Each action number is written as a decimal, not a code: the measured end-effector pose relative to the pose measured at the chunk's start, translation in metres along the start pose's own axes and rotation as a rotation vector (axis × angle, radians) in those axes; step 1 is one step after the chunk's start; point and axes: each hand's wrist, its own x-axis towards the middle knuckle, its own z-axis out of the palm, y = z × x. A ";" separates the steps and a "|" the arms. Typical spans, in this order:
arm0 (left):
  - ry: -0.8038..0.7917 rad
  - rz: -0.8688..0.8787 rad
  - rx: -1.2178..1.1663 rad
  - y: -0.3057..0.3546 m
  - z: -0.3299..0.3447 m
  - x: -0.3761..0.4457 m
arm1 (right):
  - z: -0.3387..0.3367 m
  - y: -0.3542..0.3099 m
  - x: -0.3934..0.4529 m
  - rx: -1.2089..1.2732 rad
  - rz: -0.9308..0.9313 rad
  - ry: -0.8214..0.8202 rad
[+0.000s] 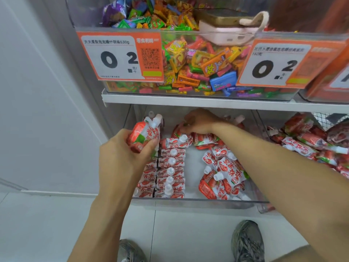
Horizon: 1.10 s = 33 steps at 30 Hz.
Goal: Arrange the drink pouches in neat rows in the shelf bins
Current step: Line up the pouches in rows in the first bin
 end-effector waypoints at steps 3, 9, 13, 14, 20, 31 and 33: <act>-0.016 -0.012 0.007 -0.002 0.001 0.000 | 0.012 0.007 0.008 0.047 0.026 0.040; -0.027 -0.012 0.010 -0.004 0.003 0.003 | 0.000 0.010 0.002 0.360 -0.021 0.073; -0.029 -0.019 -0.019 -0.002 0.001 0.003 | -0.002 -0.003 -0.003 0.297 -0.148 0.067; -0.029 -0.023 -0.022 -0.003 0.001 0.003 | -0.002 -0.007 -0.004 0.296 -0.179 0.042; -0.024 -0.026 -0.052 -0.004 0.001 0.003 | 0.001 -0.005 -0.003 0.376 -0.204 -0.174; -0.031 -0.025 -0.050 -0.007 0.000 0.003 | -0.002 -0.017 -0.008 0.269 -0.148 -0.258; -0.035 -0.021 -0.048 -0.007 0.000 0.004 | -0.001 -0.024 -0.008 0.234 -0.117 -0.347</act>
